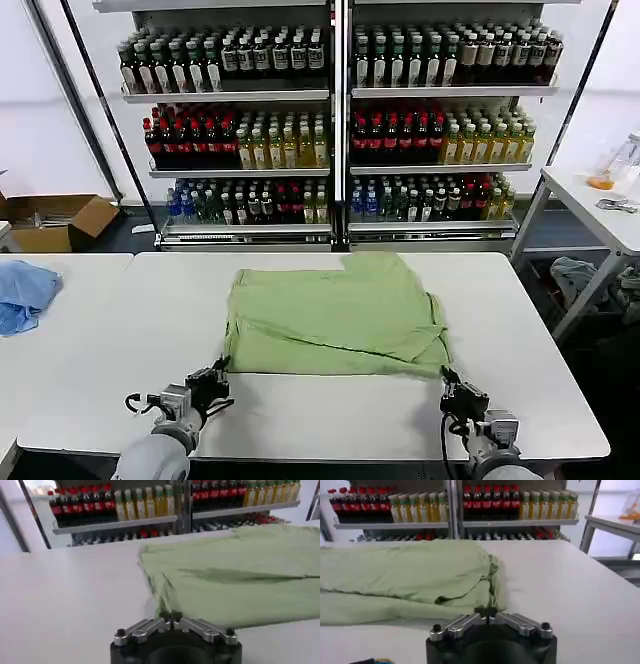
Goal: Fold and organize the clothes.
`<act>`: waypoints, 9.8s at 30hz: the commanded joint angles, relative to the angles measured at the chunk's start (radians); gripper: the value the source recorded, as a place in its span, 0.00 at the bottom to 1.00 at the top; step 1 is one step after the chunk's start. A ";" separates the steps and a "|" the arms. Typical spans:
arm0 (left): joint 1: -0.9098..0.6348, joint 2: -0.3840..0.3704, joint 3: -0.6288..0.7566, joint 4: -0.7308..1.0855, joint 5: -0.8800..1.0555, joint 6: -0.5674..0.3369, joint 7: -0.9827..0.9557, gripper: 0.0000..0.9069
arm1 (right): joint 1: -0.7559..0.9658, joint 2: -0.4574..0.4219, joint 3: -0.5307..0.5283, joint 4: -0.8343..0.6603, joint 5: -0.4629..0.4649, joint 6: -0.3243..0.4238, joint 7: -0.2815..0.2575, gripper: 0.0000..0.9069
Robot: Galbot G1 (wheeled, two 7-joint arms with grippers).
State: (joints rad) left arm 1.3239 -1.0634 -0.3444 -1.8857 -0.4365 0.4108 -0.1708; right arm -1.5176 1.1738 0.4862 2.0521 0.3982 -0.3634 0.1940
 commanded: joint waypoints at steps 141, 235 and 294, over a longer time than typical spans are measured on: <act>-0.420 0.042 0.115 0.211 -0.398 0.048 -0.032 0.02 | 0.772 0.061 -0.310 -0.467 0.181 -0.105 0.019 0.00; 0.079 -0.220 -0.003 0.024 0.077 -0.086 -0.181 0.02 | 0.052 0.017 0.011 0.109 0.071 -0.116 0.044 1.00; -0.215 -0.231 0.196 -0.043 -0.467 0.044 -0.045 1.00 | 0.097 -0.051 0.012 0.085 0.113 -0.097 0.033 1.00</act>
State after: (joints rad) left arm 1.1613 -1.2190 -0.2949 -1.9848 -0.9812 0.4402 -0.2678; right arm -1.4231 1.1268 0.4986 2.1451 0.5107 -0.4618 0.2271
